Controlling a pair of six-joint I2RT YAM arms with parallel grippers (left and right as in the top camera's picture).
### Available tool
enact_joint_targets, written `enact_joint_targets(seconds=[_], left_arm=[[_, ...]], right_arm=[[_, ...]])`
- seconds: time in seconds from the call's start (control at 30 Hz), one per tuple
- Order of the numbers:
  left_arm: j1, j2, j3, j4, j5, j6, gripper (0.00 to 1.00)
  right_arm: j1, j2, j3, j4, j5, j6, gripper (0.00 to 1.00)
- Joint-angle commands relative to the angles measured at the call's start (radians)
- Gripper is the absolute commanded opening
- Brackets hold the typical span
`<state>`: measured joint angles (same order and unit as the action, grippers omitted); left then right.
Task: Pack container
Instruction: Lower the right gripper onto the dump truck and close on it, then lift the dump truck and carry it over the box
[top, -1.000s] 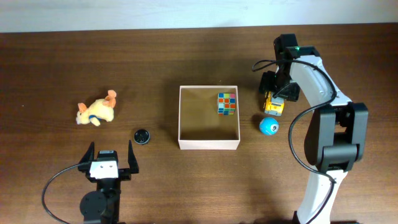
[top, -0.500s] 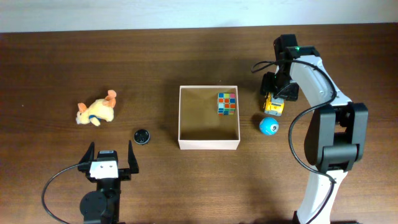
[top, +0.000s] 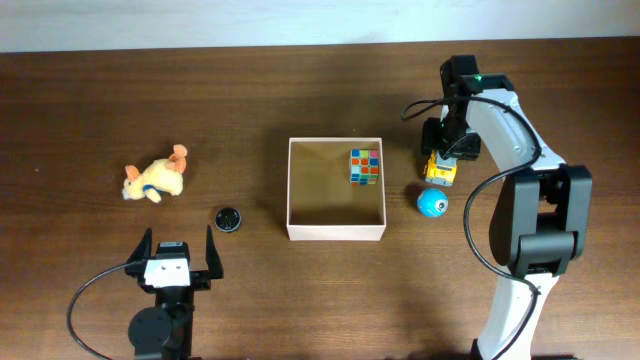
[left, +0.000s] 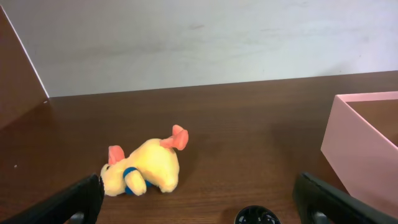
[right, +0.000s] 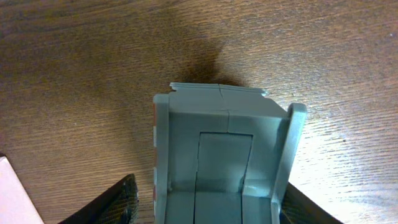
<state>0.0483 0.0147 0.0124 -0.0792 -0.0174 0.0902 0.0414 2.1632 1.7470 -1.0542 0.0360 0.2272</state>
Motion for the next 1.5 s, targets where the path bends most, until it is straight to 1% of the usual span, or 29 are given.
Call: enact_joint_targets(seconds=[0.0, 0.2, 0.5, 0.53, 0.6, 1.13, 1.47], left_arm=[[0.007, -0.008, -0.004, -0.004, 0.006, 0.019, 0.99], [0.007, -0.008, -0.004, -0.004, 0.006, 0.020, 0.99], [0.007, -0.008, -0.004, -0.004, 0.006, 0.019, 0.99], [0.007, -0.008, -0.004, -0.004, 0.006, 0.019, 0.99], [0.007, -0.008, -0.004, -0.004, 0.006, 0.019, 0.99], [0.007, -0.008, -0.004, -0.004, 0.006, 0.019, 0.99], [0.007, -0.008, -0.004, -0.004, 0.006, 0.020, 0.99]], right_arm=[[-0.003, 0.003, -0.009, -0.004, -0.006, -0.010, 0.60], [-0.003, 0.003, -0.009, -0.004, -0.005, -0.010, 0.52], [-0.003, 0.003, -0.009, -0.004, -0.005, -0.010, 0.50], [-0.003, 0.003, -0.009, -0.004, -0.005, -0.010, 0.46], [-0.003, 0.003, -0.009, -0.004, -0.005, -0.010, 0.43], [-0.003, 0.003, 0.003, -0.001, -0.005, -0.010, 0.43], [-0.003, -0.010, 0.107, -0.051, -0.005, -0.014, 0.43]])
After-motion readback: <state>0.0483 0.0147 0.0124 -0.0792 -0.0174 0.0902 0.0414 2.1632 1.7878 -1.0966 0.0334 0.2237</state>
